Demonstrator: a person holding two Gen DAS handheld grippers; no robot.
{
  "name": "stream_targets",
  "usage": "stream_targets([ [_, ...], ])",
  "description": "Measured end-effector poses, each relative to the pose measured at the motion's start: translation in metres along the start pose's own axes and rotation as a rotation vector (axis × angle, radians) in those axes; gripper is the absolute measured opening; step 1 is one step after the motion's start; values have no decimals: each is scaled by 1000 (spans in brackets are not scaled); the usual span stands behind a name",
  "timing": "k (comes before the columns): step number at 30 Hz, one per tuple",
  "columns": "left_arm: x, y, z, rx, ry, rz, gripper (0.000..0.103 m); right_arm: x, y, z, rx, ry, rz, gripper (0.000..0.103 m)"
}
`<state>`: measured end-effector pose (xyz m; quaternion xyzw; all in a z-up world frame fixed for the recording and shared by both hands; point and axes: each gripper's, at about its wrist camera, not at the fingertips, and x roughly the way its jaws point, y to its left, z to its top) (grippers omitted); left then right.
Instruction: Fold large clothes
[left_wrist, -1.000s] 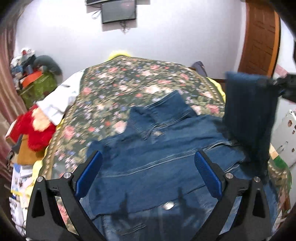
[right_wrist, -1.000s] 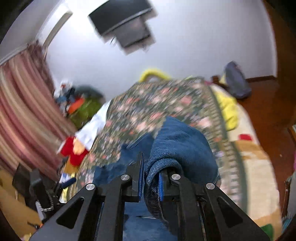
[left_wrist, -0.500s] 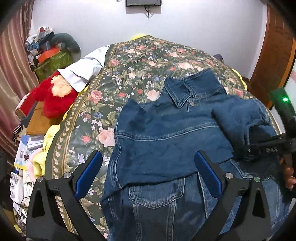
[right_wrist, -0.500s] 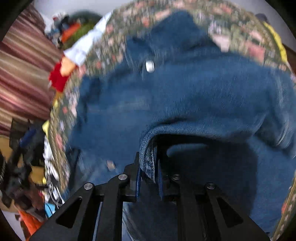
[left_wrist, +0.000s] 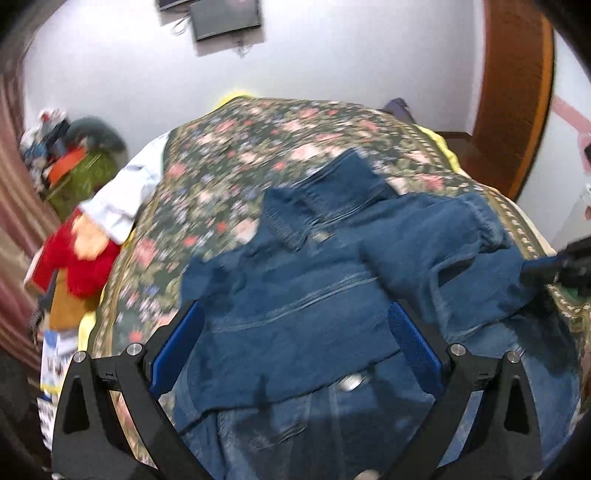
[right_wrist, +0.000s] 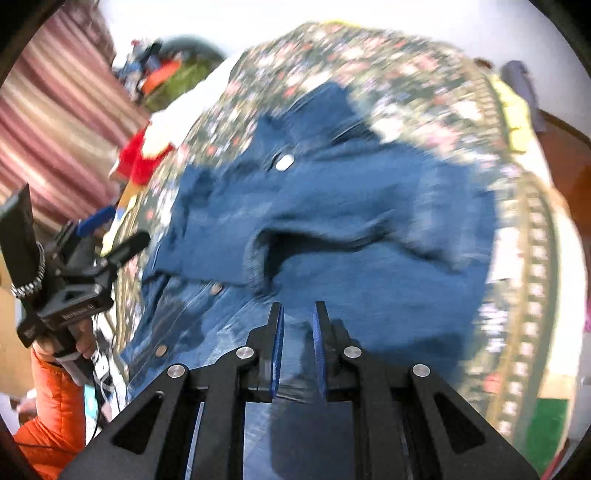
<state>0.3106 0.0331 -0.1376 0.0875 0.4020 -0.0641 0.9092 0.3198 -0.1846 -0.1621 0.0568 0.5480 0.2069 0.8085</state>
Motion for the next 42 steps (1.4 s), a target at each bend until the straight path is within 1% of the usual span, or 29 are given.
stream_targets([
  [1,2,-8,6,17,-2,-10,101,-10,-9,1,11,-27,-23,12],
  [4,17,-43,24,93,7,-47,101,-33,-36,3,19,-90,-132,12],
  [7,37,-73,32,179,29,-58,101,-41,-62,3,38,-105,-193,12],
  [9,57,-94,32,250,60,-50,101,-38,-77,3,62,-94,-201,12],
  [11,81,-111,29,318,89,-25,101,-27,-90,3,100,-61,-175,12],
  [13,102,-120,25,358,120,34,101,-9,-99,0,121,-23,-149,12],
  [14,111,-122,24,367,125,76,101,2,-101,-1,126,-2,-151,12],
  [15,115,-120,23,361,118,100,101,13,-103,-3,125,17,-157,12],
  [16,115,-114,24,338,111,109,101,25,-104,-5,116,38,-160,12],
  [18,112,-98,26,287,112,113,101,37,-102,-11,89,39,-175,12],
  [20,107,-72,28,221,118,108,101,36,-97,-16,25,12,-196,12],
  [24,96,-23,24,95,143,77,101,39,-90,-19,-72,14,-263,12],
  [25,95,-11,21,58,153,47,103,39,-88,-19,-80,14,-275,12],
  [26,94,2,14,4,174,-16,103,40,-87,-20,-88,16,-284,12],
  [28,94,12,2,-48,198,-66,103,41,-83,-19,-104,17,-301,12],
  [29,96,15,-6,-67,212,-79,103,40,-82,-20,-110,17,-309,12],
  [34,108,15,-41,-114,280,-133,103,43,-76,-22,-134,20,-349,12],
  [36,110,14,-46,-129,307,-143,103,42,-77,-21,-118,30,-350,12],
  [39,97,8,-34,-102,285,-112,102,38,-79,-18,-79,56,-347,12],
  [42,73,-10,-14,-3,208,-116,102,26,-86,-17,-5,59,-302,12],
])
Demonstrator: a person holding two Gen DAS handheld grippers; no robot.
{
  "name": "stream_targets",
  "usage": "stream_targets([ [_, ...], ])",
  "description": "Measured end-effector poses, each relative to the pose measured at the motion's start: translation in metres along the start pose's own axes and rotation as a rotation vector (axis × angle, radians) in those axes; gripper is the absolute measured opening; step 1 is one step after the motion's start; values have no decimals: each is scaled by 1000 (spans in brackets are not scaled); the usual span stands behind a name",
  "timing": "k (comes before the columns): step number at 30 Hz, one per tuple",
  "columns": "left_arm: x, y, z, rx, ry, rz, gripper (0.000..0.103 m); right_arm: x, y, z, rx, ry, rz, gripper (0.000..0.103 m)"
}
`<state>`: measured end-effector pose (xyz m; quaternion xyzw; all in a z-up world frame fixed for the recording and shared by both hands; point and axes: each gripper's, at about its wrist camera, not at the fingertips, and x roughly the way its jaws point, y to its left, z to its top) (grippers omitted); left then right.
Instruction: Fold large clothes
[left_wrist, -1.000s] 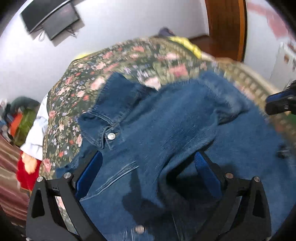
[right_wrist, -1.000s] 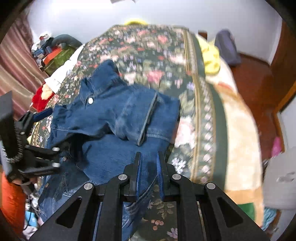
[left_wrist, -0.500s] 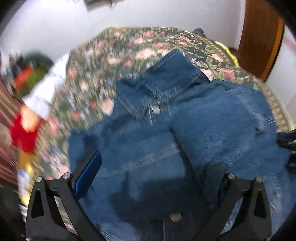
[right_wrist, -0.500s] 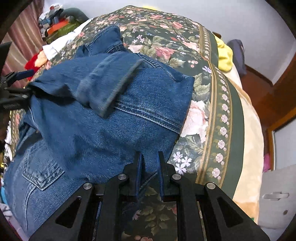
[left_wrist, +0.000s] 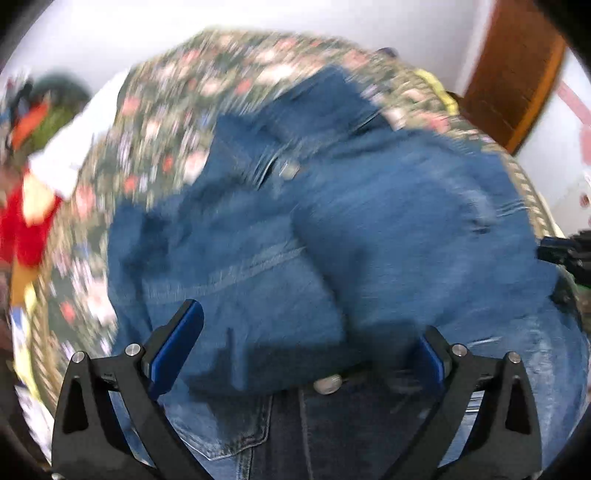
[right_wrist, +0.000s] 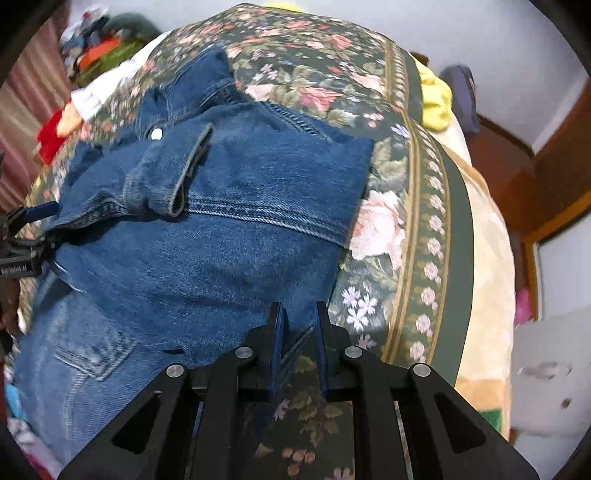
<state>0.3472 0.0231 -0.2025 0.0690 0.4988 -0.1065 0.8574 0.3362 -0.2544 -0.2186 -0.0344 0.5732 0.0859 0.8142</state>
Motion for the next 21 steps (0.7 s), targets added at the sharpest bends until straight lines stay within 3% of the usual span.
stream_targets([
  [5,-18,-53,25,175,-78,-17,102,-18,-16,-3,103,-17,108,12],
  [9,19,-95,38,308,-25,8,102,-31,-23,-4,145,-34,133,12],
  [11,48,-109,40,328,31,79,102,-36,-24,-6,143,-46,135,12],
  [13,54,-111,46,293,6,78,102,-38,-26,-9,139,-47,132,12],
  [15,50,-109,52,256,-11,50,90,-37,-29,-15,133,-47,120,12],
  [17,46,-105,56,217,-16,17,62,-34,-33,-18,134,-37,110,12],
  [19,41,-104,59,215,-25,30,41,-30,-37,-20,142,-26,108,12],
  [20,36,-101,60,211,-40,43,34,-27,-40,-20,150,-21,109,12],
  [21,31,-97,62,196,-51,32,33,-26,-42,-20,160,-18,112,12],
])
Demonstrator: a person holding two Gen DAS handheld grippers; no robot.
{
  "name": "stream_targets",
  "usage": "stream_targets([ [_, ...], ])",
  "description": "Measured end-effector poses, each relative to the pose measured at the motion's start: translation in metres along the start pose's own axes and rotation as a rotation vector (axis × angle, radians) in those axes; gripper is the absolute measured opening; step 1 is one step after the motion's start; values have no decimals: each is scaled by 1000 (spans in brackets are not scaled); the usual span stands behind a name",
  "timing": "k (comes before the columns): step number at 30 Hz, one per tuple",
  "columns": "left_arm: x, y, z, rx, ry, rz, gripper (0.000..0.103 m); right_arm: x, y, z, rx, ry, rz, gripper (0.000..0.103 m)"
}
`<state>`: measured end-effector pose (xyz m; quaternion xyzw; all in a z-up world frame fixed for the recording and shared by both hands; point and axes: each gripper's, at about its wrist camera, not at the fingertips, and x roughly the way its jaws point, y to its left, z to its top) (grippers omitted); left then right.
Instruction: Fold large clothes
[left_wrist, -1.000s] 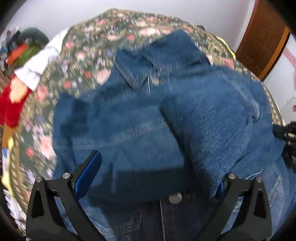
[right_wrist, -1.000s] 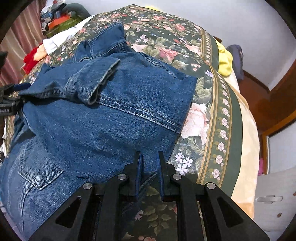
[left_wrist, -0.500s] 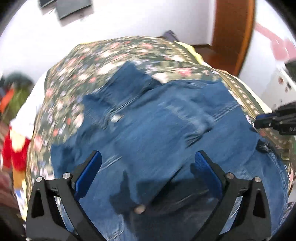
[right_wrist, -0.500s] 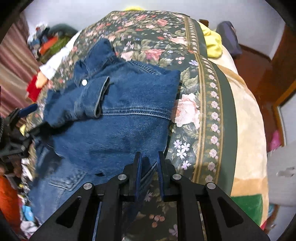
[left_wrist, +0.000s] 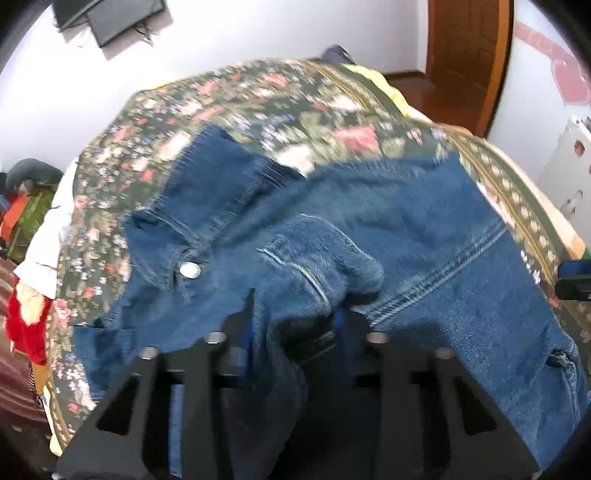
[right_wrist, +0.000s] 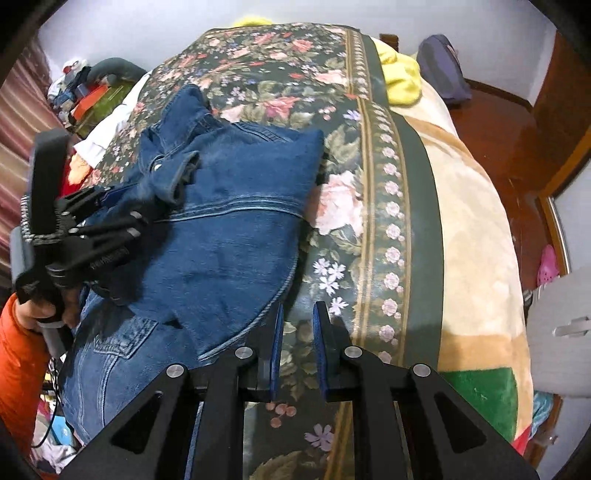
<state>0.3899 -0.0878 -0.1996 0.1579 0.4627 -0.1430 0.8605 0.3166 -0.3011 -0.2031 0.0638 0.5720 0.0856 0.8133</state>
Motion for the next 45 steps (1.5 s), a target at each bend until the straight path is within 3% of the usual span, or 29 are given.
stream_targets([
  [3,-27,30,2,-85,-58,-58,33,0,-2,2,13,-10,27,12],
  [6,-57,72,1,-159,-130,-39,33,0,1,8,13,-18,27,12],
  [11,-79,141,-18,-282,-158,-21,33,-1,12,25,0,-34,26,12],
  [17,-58,191,-68,-369,-76,-9,33,3,37,43,-52,-75,48,12],
  [22,-31,219,-102,-423,14,4,32,42,54,42,-96,4,-11,12],
  [26,-24,231,-126,-451,54,2,33,50,51,37,-88,-12,-14,12],
  [27,-25,231,-130,-459,56,-11,35,49,49,37,-81,-15,-6,12],
  [29,-27,233,-137,-489,57,-58,61,49,44,35,-65,-14,8,12],
  [31,-27,231,-144,-514,52,-86,76,48,41,33,-62,-16,8,12],
  [35,-4,224,-159,-571,120,-142,76,47,46,28,-97,-29,-41,12],
  [36,2,222,-162,-591,137,-166,75,46,47,26,-108,-32,-57,12],
  [38,12,214,-166,-604,160,-167,62,45,51,24,-134,-37,-92,12],
  [39,14,210,-165,-591,163,-139,55,45,53,23,-143,-39,-106,12],
  [40,15,206,-164,-573,162,-97,39,45,53,22,-149,-37,-116,12],
  [45,-16,182,-139,-454,50,92,29,44,48,18,-147,-26,-113,12],
])
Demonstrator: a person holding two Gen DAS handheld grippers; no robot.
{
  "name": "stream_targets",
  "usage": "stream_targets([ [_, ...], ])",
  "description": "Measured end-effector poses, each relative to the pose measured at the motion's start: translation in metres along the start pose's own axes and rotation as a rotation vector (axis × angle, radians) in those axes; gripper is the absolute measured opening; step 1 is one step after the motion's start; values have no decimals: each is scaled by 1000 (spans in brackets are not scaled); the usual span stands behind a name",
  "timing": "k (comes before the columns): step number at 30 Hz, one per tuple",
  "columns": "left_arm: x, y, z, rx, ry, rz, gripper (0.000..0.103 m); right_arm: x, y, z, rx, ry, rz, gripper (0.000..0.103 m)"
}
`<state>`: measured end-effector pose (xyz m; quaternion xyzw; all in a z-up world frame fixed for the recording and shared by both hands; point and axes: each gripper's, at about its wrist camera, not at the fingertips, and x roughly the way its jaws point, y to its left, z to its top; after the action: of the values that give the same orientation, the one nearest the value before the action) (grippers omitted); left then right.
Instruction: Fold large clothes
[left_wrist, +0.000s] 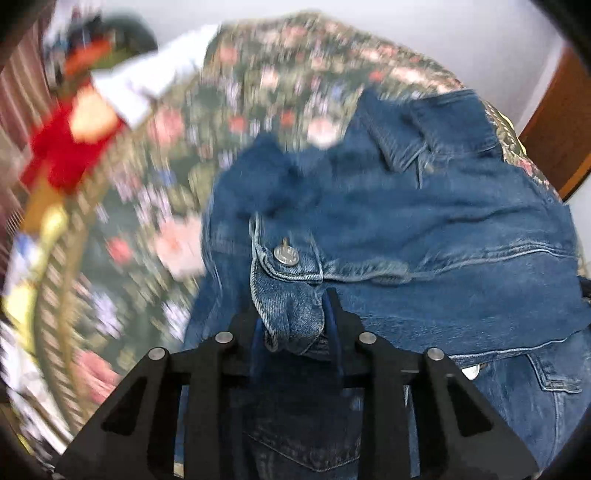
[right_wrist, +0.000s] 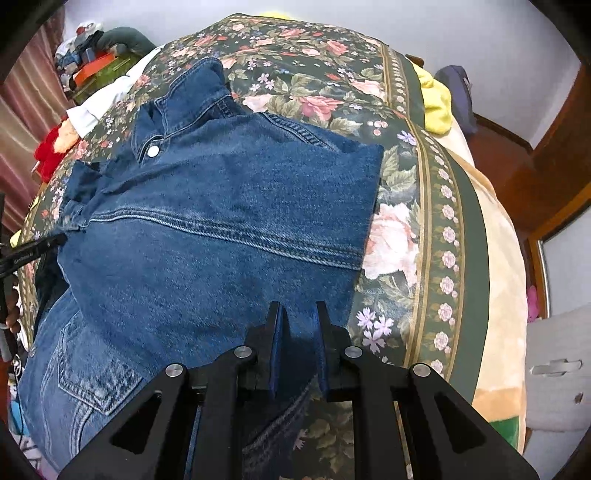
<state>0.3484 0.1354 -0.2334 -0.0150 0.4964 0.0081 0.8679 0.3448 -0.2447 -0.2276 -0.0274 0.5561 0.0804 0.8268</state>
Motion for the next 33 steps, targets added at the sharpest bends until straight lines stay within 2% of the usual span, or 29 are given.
stream_targets([
  [4,-33,2,13,1,-102,16,28,-1,-5,-6,5,6,-1,12],
  [9,-52,10,21,35,-149,5,29,-7,3,-13,-46,-7,-77,12],
  [12,-35,8,15,58,-110,29,29,-10,6,-14,-68,-9,-106,12],
  [16,10,13,-5,52,9,24,31,-7,1,-13,-45,7,-98,12],
  [18,30,12,-16,53,58,26,35,-3,-1,-13,-33,21,-95,21],
  [19,35,12,-20,56,61,35,38,-3,-1,-13,-34,21,-118,38],
  [20,36,12,-24,58,46,35,39,-3,-1,-14,-42,12,-171,61],
  [21,34,13,-25,61,39,32,39,-4,-1,-14,-51,-2,-223,72],
  [22,31,14,-25,63,38,26,41,-7,-3,-17,-59,-23,-267,88],
  [23,29,17,-26,64,43,13,42,-9,-5,-18,-60,-32,-277,90],
  [25,23,23,-26,66,58,-17,44,-11,-13,-19,-32,-26,-233,90],
  [27,13,30,-25,63,73,-33,52,-14,-22,-18,10,-16,-189,90],
  [28,7,33,-24,61,73,-10,66,-16,-25,-16,27,-15,-163,90],
  [29,-4,37,-23,71,50,28,73,-19,-27,-15,44,-22,-133,90],
  [33,-25,53,-10,95,-6,58,79,-36,-30,-6,101,-67,0,90],
])
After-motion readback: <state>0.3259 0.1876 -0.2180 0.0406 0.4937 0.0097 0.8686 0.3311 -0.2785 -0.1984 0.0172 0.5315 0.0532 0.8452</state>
